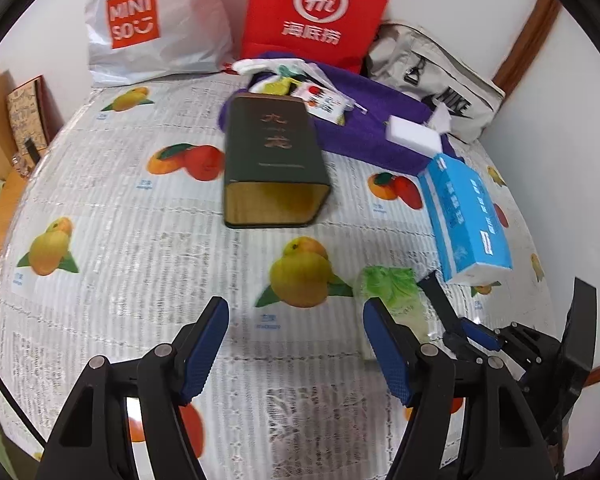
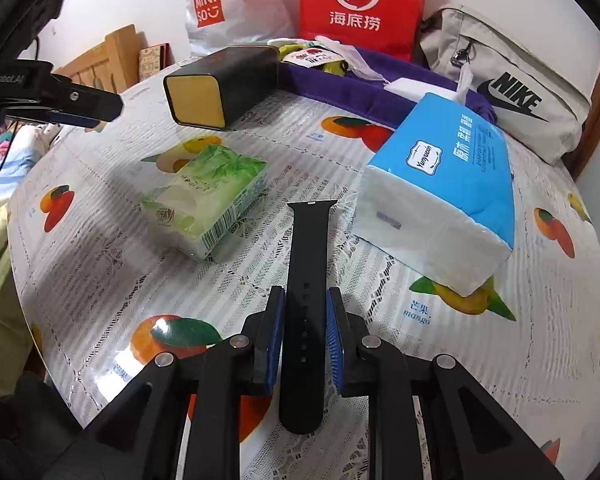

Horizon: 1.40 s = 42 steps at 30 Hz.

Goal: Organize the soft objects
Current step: 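Grasp the green tissue packet with the left tool, then carry the green packet and watch strap over the purple towel with both tools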

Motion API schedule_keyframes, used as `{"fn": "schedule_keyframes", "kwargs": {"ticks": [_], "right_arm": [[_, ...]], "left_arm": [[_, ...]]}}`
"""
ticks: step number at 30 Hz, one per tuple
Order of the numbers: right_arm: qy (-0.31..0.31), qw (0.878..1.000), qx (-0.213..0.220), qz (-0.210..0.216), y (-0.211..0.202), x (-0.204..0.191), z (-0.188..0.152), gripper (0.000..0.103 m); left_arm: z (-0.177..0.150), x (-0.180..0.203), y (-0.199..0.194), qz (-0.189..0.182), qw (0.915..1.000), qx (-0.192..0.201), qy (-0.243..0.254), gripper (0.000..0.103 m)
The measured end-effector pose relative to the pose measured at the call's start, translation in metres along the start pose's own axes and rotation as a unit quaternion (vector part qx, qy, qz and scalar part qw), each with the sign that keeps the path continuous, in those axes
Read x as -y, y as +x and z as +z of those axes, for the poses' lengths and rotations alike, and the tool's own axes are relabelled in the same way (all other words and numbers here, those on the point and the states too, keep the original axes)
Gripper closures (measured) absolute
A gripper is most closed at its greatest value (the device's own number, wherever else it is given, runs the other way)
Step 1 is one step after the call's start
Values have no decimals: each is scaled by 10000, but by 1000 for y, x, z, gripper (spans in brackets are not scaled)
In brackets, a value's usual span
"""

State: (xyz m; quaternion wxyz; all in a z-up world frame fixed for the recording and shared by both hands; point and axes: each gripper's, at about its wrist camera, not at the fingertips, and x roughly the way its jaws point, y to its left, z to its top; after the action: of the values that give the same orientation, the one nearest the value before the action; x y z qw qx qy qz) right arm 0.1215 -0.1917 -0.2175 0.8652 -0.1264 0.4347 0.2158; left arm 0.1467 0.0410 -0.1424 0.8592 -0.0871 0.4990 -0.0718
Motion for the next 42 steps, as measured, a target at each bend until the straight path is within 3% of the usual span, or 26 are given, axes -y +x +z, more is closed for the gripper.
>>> {"fn": "schedule_keyframes", "kwargs": {"ticks": [5,13,16,22,28,31,34,42], "right_arm": [[279,9995,-10,148,-11,9,-4,83],[577,9983,-30,-99,-31,26,-25,83],[639,9978,-63,-180,-34,32,-31,83],[811,9963,-165,-228,-28,43,-37,83],[804,9964,-134,-241,-26,42,-37,82],[806,9963,-136,-260,-25,41,-36,82],[863,9959,-114,-249,-24,42,-34,83],[780,9963,-156,-309,-27,38,-31,83]], "left_arm": [[-5,22,13,-258,9993,-110,259,35],[-7,57,52,-515,9961,-493,516,29],[-9,69,70,-367,9951,-698,598,29],[-16,89,81,145,9931,-416,1086,20],[-14,95,86,354,9900,-415,1298,19],[-11,89,82,398,9909,-247,1260,48],[-9,74,76,129,9940,-289,1048,50],[-16,17,50,365,9985,-191,364,50]]}}
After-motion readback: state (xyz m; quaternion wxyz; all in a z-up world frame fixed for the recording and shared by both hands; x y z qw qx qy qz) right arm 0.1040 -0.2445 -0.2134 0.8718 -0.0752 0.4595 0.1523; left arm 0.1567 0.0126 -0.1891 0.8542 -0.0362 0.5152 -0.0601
